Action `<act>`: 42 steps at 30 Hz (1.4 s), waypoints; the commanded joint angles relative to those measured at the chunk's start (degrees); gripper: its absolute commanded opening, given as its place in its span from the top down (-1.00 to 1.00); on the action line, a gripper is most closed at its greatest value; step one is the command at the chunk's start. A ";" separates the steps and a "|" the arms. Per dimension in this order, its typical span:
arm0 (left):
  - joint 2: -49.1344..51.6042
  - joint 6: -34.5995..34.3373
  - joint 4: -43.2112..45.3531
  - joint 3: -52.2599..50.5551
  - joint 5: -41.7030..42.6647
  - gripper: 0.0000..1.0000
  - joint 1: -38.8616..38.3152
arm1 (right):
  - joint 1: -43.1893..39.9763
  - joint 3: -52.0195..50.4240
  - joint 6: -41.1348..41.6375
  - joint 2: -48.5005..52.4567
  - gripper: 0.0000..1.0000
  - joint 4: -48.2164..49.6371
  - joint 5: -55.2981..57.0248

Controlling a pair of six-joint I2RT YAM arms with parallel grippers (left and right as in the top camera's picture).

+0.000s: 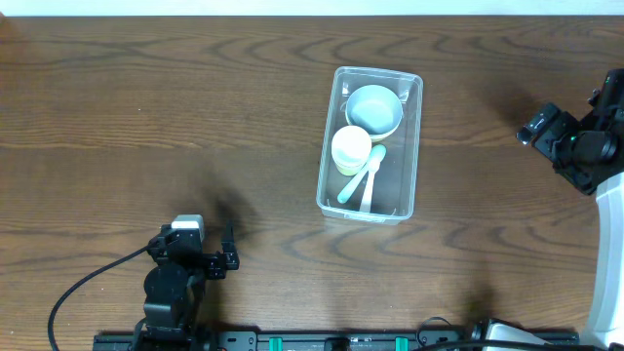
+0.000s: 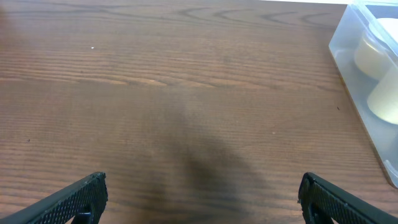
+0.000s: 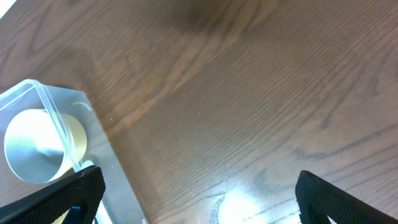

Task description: Pack container

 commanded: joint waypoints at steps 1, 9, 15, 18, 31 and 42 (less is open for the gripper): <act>-0.39 -0.72 -0.13 -0.96 0.35 -0.96 0.35 | -0.26 0.09 0.61 -0.35 -0.98 -0.04 0.15; -0.39 -0.72 -0.13 -0.96 0.35 -0.96 0.35 | -0.26 0.09 0.61 -0.35 -0.98 -0.04 0.13; -0.39 -0.72 -0.13 -0.96 0.35 -0.96 0.35 | -0.26 0.09 0.61 -0.35 -0.99 -0.04 0.13; -0.39 -0.72 -0.13 -0.96 0.35 -0.96 0.35 | -0.33 0.09 0.59 -0.35 -0.99 -0.04 0.15; -0.39 -0.70 -0.13 -0.96 0.35 -0.96 0.35 | 9.60 -10.21 -17.88 -20.50 -0.98 10.84 10.27; -0.39 -0.70 -0.13 -0.96 0.35 -0.96 0.35 | 13.75 -44.15 -19.78 -50.69 -0.98 27.32 7.76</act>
